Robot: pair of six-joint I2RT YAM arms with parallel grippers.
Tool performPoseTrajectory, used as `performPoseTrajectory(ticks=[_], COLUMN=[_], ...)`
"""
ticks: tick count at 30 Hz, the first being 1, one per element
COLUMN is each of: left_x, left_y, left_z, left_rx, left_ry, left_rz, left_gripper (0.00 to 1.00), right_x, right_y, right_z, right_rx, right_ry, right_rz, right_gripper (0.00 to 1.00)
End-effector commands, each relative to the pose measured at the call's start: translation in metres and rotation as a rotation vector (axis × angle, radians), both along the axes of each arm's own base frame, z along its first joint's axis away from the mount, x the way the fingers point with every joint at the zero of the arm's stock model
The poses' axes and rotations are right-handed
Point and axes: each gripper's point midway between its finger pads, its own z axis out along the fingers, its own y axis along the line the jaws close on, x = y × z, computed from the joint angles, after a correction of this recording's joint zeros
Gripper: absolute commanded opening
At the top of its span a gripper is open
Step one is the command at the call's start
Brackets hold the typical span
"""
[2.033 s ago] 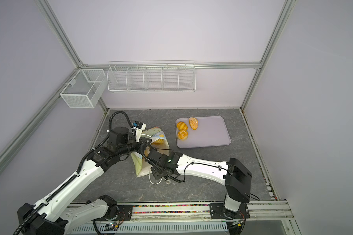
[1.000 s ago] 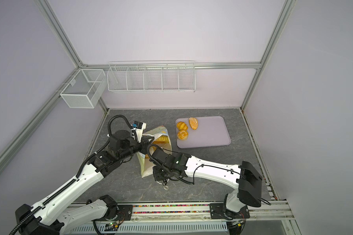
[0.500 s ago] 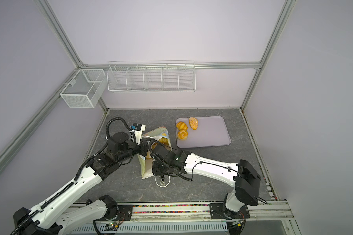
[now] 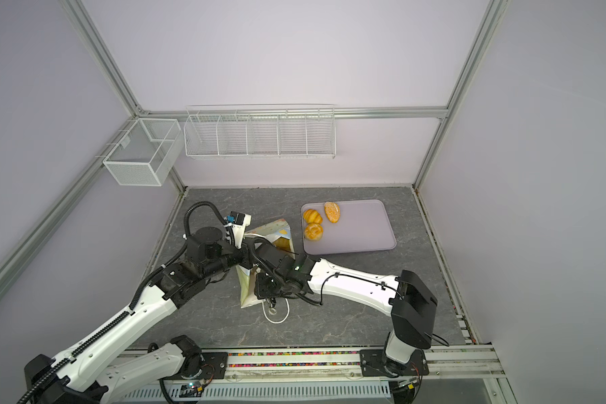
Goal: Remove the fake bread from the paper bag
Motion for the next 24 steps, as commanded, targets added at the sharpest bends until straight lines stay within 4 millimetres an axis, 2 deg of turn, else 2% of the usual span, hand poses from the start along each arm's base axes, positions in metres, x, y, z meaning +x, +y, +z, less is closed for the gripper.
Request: performPoseTrajectory(ticks=[1,5,11,15,19,24], left_x=[0.001,0.001,0.0,0.001,0.002,0.003], left_y=[-0.009,-0.009,-0.005,0.0,0.004,0.005], left_z=[0.024,0.026,0.029,0.029,0.026,0.023], left_rx=[-0.065,-0.065,-0.041,-0.02,-0.001,0.018], left_ry=[-0.023,-0.026,-0.042,-0.051,-0.057,-0.059], left_rz=[-0.021,-0.022,-0.014,0.003,0.018,0.025], left_gripper=[0.0,0.0,0.0,0.0,0.0,0.0], right_x=[0.007,0.011,0.016,0.018,0.015,0.009], right_y=[0.01,0.011,0.003,-0.004,-0.019,-0.039], right_z=[0.005,-0.004,-0.014,-0.009,-0.006,-0.007], right_rx=[0.017,-0.021,-0.066,-0.077,-0.098,-0.119], right_ry=[-0.014,-0.013,-0.019,-0.045,-0.069,-0.078], right_rz=[0.02,0.038,0.035,0.043,0.044,0.026], right_gripper=[0.43,0.41,0.28,0.19,0.1,0.07])
